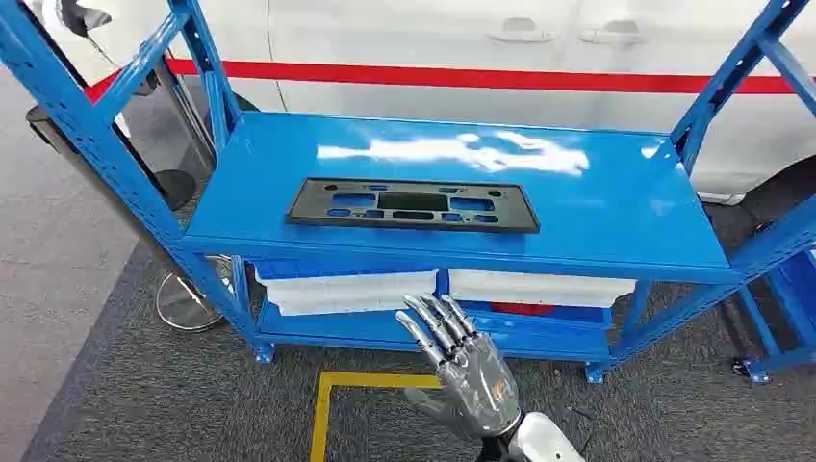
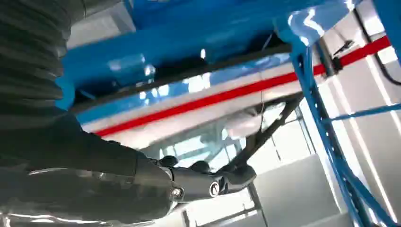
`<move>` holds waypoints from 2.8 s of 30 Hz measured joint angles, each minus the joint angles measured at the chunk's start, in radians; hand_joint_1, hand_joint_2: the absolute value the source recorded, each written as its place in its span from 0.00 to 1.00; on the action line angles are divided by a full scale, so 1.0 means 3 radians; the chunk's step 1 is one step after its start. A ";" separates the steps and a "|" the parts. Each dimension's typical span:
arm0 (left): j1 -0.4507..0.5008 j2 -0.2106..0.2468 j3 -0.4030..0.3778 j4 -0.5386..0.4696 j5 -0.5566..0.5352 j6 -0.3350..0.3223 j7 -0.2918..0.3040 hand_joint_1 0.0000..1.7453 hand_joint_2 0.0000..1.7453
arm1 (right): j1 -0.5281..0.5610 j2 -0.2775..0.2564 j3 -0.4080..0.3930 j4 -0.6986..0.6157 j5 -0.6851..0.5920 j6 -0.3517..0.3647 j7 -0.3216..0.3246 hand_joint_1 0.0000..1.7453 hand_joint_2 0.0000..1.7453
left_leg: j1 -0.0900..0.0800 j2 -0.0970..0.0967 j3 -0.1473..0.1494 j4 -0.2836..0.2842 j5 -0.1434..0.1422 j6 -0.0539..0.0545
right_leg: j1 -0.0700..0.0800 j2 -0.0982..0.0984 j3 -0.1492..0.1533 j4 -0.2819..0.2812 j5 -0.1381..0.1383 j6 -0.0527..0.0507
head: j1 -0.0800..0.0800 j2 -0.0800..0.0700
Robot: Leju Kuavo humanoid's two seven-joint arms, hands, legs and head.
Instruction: Take the parts from the cabinet and place them on the table.
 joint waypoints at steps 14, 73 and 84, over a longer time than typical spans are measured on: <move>0.0004 0.0046 -0.0131 0.0005 -0.0288 -0.0407 -0.0058 0.00 0.00 | -0.0533 0.0153 0.0113 0.0172 0.1248 -0.0006 0.0774 0.00 1.00 | -0.0102 0.0002 -0.0039 0.0178 -0.0155 -0.0077 | 0.0075 -0.0015 0.0272 -0.0611 0.0358 -0.0237 | -0.0004 0.0000; 0.0045 0.0076 -0.0028 0.0006 -0.0523 -0.0417 0.0150 0.00 0.00 | -0.0976 0.0460 -0.0365 0.1438 0.0846 0.0670 0.1031 0.00 1.00 | -0.0043 0.0003 0.0044 -0.0022 -0.0070 -0.0075 | 0.0111 0.0008 0.0105 -0.0532 0.0411 -0.0187 | -0.0003 0.0000; 0.0056 0.0095 0.0023 0.0005 -0.0553 -0.0416 0.0172 0.00 0.00 | -0.1053 0.0507 -0.0464 0.1546 0.0788 0.0672 0.1023 0.00 1.00 | 0.0012 0.0020 -0.0132 0.0094 0.0088 -0.0152 | 0.0077 0.0008 0.0298 -0.0555 0.0281 -0.0183 | -0.0003 0.0000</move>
